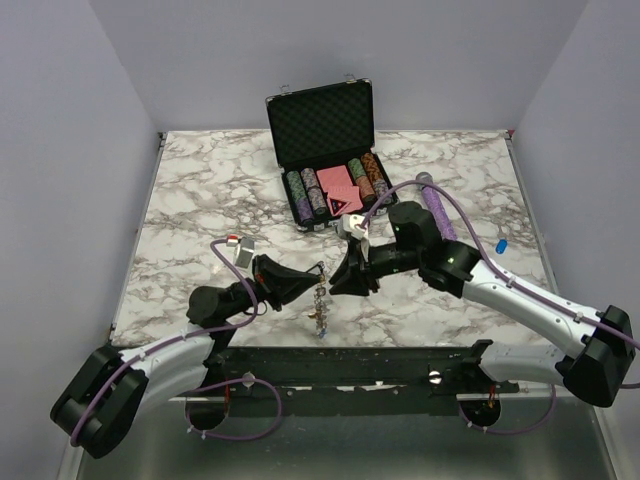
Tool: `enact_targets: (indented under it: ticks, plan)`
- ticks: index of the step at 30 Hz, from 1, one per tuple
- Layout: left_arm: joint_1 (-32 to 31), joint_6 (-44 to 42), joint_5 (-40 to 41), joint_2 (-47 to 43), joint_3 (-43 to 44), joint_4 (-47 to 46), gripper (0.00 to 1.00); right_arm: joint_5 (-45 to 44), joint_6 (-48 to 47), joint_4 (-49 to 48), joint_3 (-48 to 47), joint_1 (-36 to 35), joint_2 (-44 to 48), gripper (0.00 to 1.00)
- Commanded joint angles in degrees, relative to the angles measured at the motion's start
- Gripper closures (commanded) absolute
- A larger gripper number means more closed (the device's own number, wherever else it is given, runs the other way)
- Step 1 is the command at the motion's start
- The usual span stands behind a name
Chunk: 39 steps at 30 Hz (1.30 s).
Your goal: Put the keys on the keyring
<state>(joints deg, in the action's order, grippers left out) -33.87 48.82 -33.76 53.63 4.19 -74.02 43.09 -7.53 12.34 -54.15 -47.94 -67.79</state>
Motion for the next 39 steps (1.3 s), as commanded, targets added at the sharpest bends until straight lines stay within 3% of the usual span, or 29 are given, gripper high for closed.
enact_targets:
  ticks: [1, 7, 16, 26, 33, 39]
  plan:
    - [0.0, -0.4, 2.2, -1.8, -0.7, -17.3, 1.00, 1.4, -4.2, 2.9, 1.0, 0.0, 1.3, 0.63]
    - [0.1, 0.7, 5.4, -2.7, -0.8, -17.2, 1.00, 0.2, -6.0, 0.3, 2.4, -1.5, 1.2, 0.60]
    - [0.0, 2.8, 9.5, -4.0, -0.3, -17.2, 1.00, -18.7, -3.5, -5.2, 2.6, -2.5, 2.5, 0.53]
    - [0.1, 3.4, 10.3, -4.1, -0.5, -17.1, 1.00, -19.6, -3.1, -10.1, 3.2, -3.2, 0.4, 0.43]
    - [0.0, 3.7, 10.1, -4.1, -0.3, -17.3, 1.00, -20.9, -4.0, -14.7, 3.6, -4.4, -2.0, 0.43]
    - [0.2, 3.9, 10.1, -4.1, -0.2, -17.2, 1.00, -23.1, -4.0, -18.7, 4.2, -4.5, -2.8, 0.48]
